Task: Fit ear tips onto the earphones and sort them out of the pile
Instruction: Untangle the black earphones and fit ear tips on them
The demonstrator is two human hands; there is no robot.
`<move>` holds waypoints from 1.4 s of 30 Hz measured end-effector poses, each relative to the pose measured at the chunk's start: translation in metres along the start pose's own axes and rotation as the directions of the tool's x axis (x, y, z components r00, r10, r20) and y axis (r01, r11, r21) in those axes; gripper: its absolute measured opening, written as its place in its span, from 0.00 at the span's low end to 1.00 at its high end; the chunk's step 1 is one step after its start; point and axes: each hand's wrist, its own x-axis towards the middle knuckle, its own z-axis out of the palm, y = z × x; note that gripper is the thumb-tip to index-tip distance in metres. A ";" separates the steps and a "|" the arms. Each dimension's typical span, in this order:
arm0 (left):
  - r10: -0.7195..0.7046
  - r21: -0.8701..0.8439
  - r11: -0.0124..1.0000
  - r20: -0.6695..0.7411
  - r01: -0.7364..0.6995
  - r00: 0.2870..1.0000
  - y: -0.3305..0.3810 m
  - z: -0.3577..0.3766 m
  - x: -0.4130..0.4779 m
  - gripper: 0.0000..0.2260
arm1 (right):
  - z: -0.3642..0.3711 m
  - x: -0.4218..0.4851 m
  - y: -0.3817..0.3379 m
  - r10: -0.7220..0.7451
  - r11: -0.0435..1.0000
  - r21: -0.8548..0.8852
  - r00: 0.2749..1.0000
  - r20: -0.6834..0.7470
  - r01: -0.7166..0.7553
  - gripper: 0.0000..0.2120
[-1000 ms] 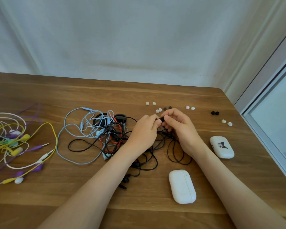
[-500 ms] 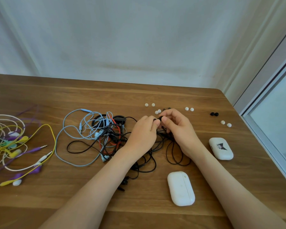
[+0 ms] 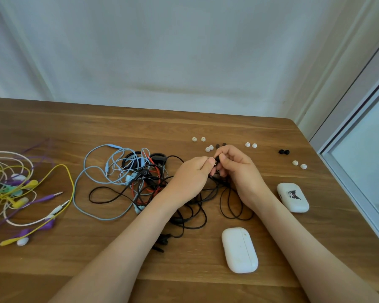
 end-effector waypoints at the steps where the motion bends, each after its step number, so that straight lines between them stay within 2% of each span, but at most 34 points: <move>1: 0.002 0.011 1.000 0.005 -0.002 1.000 0.000 0.000 0.000 0.18 | -0.001 0.001 0.000 0.015 1.000 0.016 1.000 0.001 -0.015 0.11; 8: -0.011 -0.008 1.000 0.032 0.012 0.999 -0.002 0.000 0.001 0.18 | 0.000 0.003 -0.001 0.070 0.996 0.051 0.998 -0.004 -0.070 0.13; 16: -0.052 -0.125 0.991 0.024 0.055 0.998 -0.003 0.000 0.001 0.19 | 0.002 0.003 0.000 0.064 0.998 -0.003 0.998 -0.010 -0.064 0.15; 20: -0.089 -0.178 0.980 -0.014 0.085 0.996 -0.001 0.000 0.000 0.18 | 0.000 0.002 -0.001 0.058 0.998 0.034 0.998 -0.009 -0.057 0.13; 23: -0.106 -0.226 0.970 -0.060 0.090 0.993 0.000 0.000 -0.001 0.17 | 0.000 0.001 -0.001 0.024 0.999 0.039 0.999 -0.045 -0.022 0.07; 24: -0.107 -0.257 0.963 -0.076 0.085 0.991 0.000 0.000 -0.001 0.16 | 0.000 0.001 0.000 0.012 0.999 0.031 0.999 -0.053 -0.010 0.07; 27: -0.068 -0.350 0.936 -0.113 0.024 0.991 -0.001 -0.002 -0.002 0.13 | -0.001 -0.001 0.001 -0.046 0.999 0.002 0.999 -0.016 0.046 0.18; 29: -0.022 -0.393 0.919 -0.146 -0.038 0.989 0.002 -0.005 -0.004 0.13 | -0.001 -0.004 -0.003 -0.064 0.993 -0.087 0.991 0.120 0.075 0.25; 31: 0.006 -0.473 0.876 -0.175 -0.089 0.985 0.006 -0.010 -0.007 0.13 | 0.002 -0.007 -0.004 -0.022 0.957 -0.275 0.968 0.251 0.093 0.29; 33: 0.048 -0.551 0.819 -0.209 -0.158 0.977 0.012 -0.016 -0.009 0.14 | 0.006 -0.007 0.000 0.005 0.800 -0.581 0.967 0.255 0.149 0.18; 34: 0.073 -0.576 0.792 -0.235 -0.199 0.969 0.016 -0.020 -0.010 0.14 | 0.007 -0.005 0.000 -0.005 0.702 -0.695 0.976 0.216 0.157 0.10; 35: 0.095 -0.600 0.763 -0.267 -0.242 0.959 0.022 -0.025 -0.012 0.15 | 0.007 -0.005 -0.001 -0.019 0.648 -0.747 0.984 0.175 0.145 0.06; 36: 0.113 -0.626 0.726 -0.298 -0.283 0.948 0.029 -0.032 -0.014 0.16 | 0.006 -0.004 -0.004 -0.027 0.650 -0.750 0.990 0.139 0.123 0.07; 39: 0.145 -0.707 0.588 -0.386 -0.393 0.911 0.050 -0.057 -0.022 0.20 | 0.001 -0.007 -0.023 -0.016 0.789 -0.614 1.000 -0.005 0.010 0.11; 42: 0.129 -0.783 0.429 -0.440 -0.450 0.889 0.064 -0.083 -0.035 0.18 | -0.008 -0.010 -0.041 0.013 0.849 -0.522 0.990 -0.144 -0.087 0.10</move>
